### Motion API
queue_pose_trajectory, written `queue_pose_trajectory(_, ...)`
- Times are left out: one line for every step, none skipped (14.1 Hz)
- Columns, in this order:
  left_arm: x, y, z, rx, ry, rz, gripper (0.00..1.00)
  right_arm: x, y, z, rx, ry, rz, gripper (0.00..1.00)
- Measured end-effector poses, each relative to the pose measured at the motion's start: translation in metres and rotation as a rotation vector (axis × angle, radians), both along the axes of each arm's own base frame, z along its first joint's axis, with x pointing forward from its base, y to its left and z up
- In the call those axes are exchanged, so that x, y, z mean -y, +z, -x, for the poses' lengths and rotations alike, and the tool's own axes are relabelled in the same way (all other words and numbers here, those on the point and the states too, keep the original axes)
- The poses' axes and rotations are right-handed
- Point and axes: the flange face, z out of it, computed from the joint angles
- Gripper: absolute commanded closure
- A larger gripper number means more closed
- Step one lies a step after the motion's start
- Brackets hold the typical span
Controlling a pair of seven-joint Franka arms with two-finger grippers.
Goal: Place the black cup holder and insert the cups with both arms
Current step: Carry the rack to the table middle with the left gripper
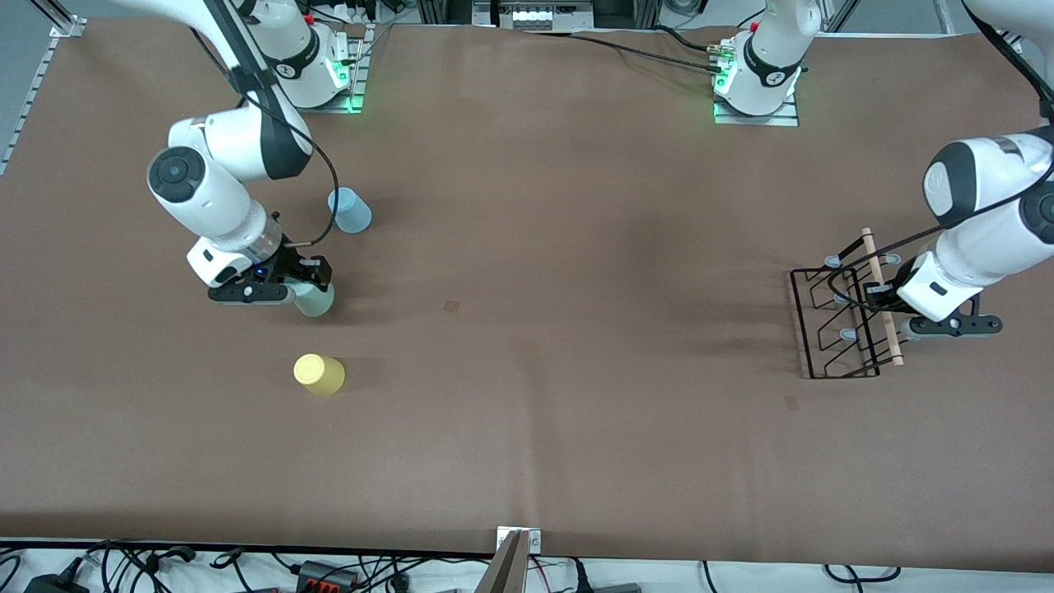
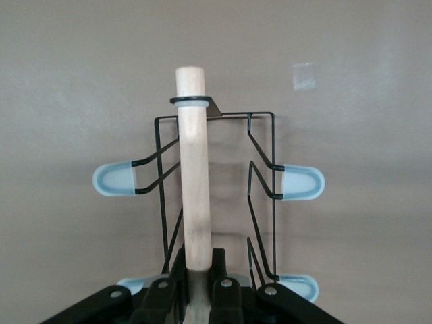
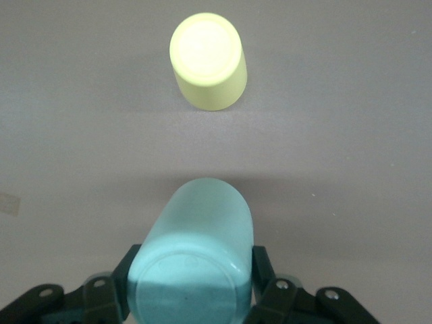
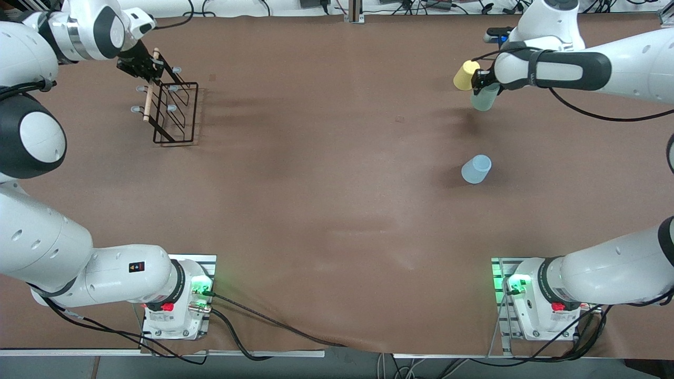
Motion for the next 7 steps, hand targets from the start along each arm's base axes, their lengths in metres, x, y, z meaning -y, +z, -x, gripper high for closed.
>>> queue_pose_trajectory(0.009,0.017,-0.001,-0.010,-0.016,0.001,0.99,0.002,0.013,0.003,-0.010,0.008,0.007,0.86)
queue_pose_trajectory(0.026,0.036,-0.002,-0.021,-0.042,0.003,0.99,0.004,0.026,0.008,-0.022,0.010,0.015,0.86)
queue_pose_trajectory(0.049,0.054,-0.005,-0.029,-0.078,0.007,0.99,0.006,0.039,0.012,-0.032,0.011,0.021,0.86)
queue_pose_trajectory(0.075,0.069,-0.007,-0.034,-0.119,0.010,0.99,0.007,0.053,0.017,-0.039,0.016,0.027,0.86)
queue_pose_trajectory(0.101,0.077,-0.007,-0.037,-0.158,0.015,0.99,0.008,0.066,0.023,-0.048,0.021,0.033,0.86)
queue_pose_trajectory(0.125,0.080,-0.006,-0.038,-0.188,0.020,0.99,0.010,0.079,0.029,-0.056,0.022,0.039,0.86)
queue_pose_trajectory(0.149,0.079,-0.004,-0.040,-0.204,0.026,0.99,0.012,0.090,0.034,-0.060,0.023,0.043,0.86)
